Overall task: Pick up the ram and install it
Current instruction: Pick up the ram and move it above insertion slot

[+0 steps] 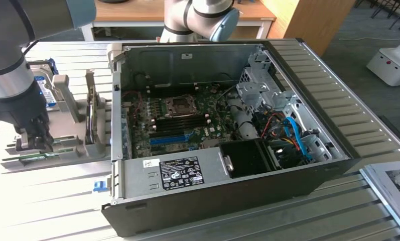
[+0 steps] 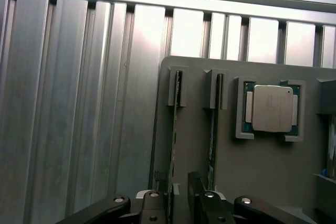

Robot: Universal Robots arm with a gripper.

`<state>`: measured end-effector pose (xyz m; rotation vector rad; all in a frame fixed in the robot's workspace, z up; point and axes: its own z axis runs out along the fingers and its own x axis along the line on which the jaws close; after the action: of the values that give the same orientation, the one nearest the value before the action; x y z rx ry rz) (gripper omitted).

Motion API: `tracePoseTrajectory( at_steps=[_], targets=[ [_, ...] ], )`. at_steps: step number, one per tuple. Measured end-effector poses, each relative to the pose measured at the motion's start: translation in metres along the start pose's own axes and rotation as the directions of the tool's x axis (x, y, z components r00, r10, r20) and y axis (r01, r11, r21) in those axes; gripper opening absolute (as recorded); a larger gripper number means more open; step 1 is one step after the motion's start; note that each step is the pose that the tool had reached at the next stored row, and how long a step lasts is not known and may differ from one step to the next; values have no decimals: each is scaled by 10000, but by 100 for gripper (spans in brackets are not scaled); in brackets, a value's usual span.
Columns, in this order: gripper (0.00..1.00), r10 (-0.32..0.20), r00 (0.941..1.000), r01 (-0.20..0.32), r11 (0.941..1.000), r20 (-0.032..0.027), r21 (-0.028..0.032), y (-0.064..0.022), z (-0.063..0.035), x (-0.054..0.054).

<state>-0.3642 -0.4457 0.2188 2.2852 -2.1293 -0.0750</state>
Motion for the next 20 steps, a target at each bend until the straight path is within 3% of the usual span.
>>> tracePoseTrajectory(
  at_steps=[20],
  targets=[
    [30,-1,10000,1,10000,-1,-1,2,-2,47]
  ],
)
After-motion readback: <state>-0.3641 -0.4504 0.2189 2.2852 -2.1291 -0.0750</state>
